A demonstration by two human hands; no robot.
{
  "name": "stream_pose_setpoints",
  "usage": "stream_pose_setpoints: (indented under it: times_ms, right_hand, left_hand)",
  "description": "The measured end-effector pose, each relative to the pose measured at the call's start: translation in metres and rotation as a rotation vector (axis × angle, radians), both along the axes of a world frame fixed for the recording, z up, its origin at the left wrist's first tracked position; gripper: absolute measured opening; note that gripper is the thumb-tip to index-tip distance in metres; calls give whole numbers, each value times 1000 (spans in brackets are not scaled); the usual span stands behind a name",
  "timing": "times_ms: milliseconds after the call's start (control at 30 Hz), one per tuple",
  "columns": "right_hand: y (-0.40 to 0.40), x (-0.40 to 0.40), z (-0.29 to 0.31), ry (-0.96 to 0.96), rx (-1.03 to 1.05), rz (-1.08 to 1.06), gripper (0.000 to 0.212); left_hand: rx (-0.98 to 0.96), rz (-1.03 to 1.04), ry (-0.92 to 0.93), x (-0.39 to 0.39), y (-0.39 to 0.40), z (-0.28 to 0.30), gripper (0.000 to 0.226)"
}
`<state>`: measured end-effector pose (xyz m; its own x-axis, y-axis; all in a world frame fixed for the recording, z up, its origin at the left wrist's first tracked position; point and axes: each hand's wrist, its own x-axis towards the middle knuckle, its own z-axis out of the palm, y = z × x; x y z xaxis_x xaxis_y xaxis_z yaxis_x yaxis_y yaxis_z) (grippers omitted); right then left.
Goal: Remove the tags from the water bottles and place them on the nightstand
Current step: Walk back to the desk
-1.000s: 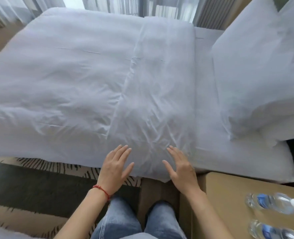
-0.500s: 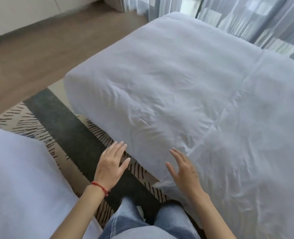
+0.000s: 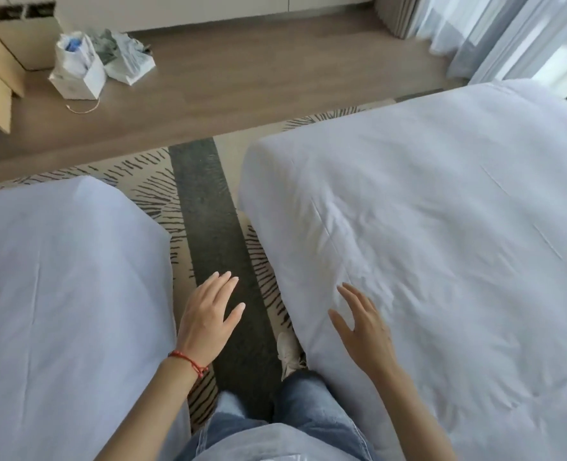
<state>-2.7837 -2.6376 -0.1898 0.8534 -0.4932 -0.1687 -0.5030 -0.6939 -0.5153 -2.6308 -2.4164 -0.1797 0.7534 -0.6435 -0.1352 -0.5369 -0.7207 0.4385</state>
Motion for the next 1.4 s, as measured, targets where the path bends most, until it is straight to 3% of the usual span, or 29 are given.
stream_pose_setpoints:
  times_ms: [400,533,733,900,1167,1400]
  right_hand:
    - [-47,224,3,24,1,326,52]
    - [-39,313,-11,31,-1,361,52]
    - [-17,448,-4,-13,43,346,49]
    - [-4,539,11,-72,48,375,50]
    - [-7,656,10,-95,44,451,48]
    - [-14,775,3,-54,22,677,49]
  left_hand:
    - [-44,258,7,151,-32,-4,59]
    - [-47,296,-1,228,-22,-13,68]
    - [-63,344,-36,360,4,-11,45]
    - [-61,336,-53,448,15,-4,46]
    - [-107,451,-12,529,10,-12,45]
    - [-98,672,4,606,10,-16,44]
